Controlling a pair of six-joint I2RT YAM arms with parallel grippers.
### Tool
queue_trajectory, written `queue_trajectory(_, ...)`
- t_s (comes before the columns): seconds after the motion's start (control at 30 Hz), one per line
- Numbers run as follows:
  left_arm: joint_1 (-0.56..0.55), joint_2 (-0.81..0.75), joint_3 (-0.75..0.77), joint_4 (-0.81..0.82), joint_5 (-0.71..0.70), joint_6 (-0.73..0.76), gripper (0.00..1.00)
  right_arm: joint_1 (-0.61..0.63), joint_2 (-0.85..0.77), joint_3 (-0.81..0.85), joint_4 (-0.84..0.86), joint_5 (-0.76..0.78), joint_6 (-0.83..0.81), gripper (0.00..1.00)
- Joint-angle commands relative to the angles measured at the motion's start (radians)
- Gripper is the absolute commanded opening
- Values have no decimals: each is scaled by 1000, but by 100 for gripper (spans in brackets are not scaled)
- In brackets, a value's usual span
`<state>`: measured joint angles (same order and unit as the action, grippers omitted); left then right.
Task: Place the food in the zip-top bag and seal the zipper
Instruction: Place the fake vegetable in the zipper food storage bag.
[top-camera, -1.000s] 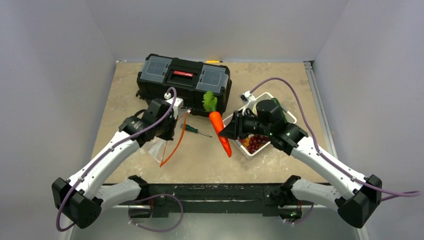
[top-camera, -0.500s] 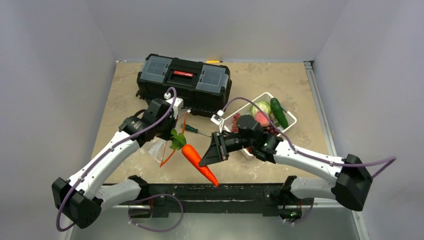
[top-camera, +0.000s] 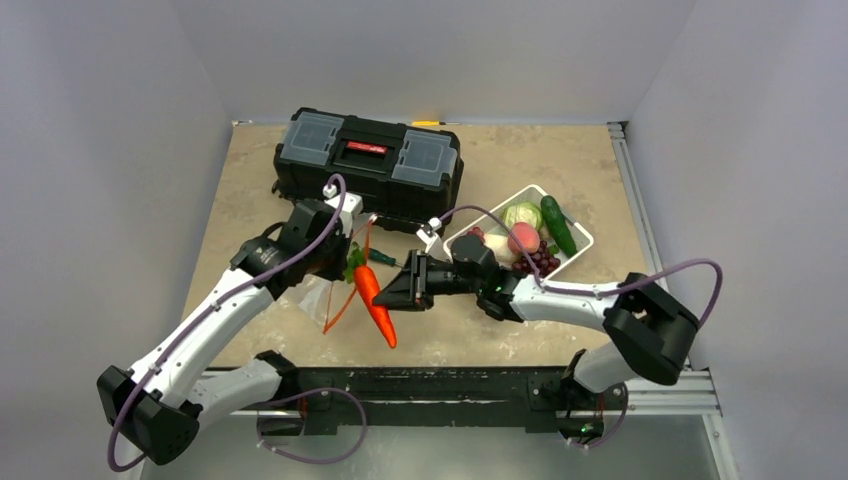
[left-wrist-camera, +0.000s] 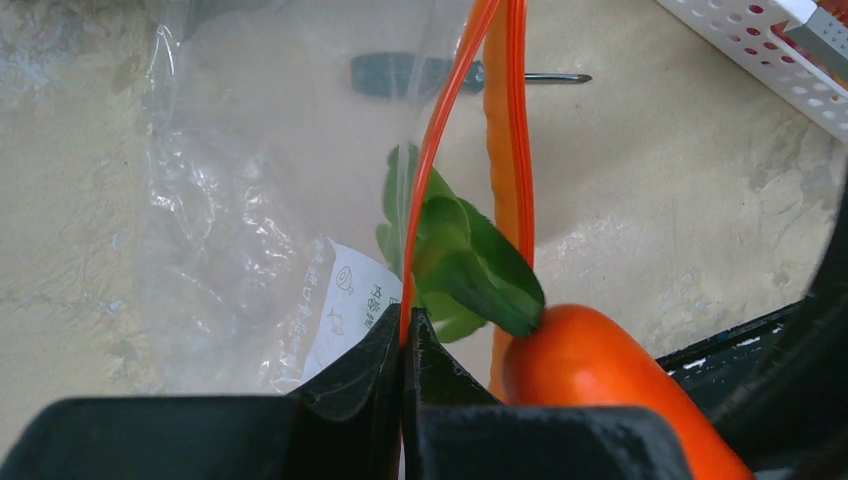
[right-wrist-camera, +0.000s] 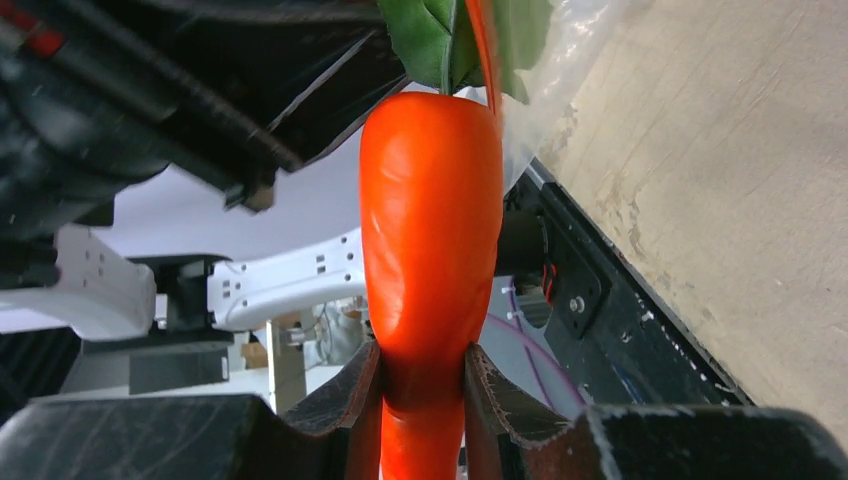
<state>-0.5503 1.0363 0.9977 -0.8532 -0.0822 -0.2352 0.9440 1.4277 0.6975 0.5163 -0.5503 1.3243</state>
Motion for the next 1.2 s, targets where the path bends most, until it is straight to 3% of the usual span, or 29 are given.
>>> queue_trajectory(0.0,3,-41,-11,43,14,-6,0,11,72,33,182,86,117,0)
queue_trajectory(0.2,3,-38,-10,42,21,-2,0,20,202,43,444,154,295,0)
queue_trajectory(0.27,3,-38,-10,42,24,-1,0,24,229,65,462,185,306,0)
queue_trajectory(0.57,3,-60,-12,45,66,23,0,37,273,230,147,366,85,0)
queue_trajectory(0.7,3,-79,-16,52,96,21,0,65,273,314,-22,533,-52,0)
queue_trajectory(0.97,3,-81,11,-14,315,-210,0,138,261,414,-193,700,-245,0)
queue_trajectory(1.17,4,-143,18,8,344,-318,0,190,245,435,-237,779,-349,0)
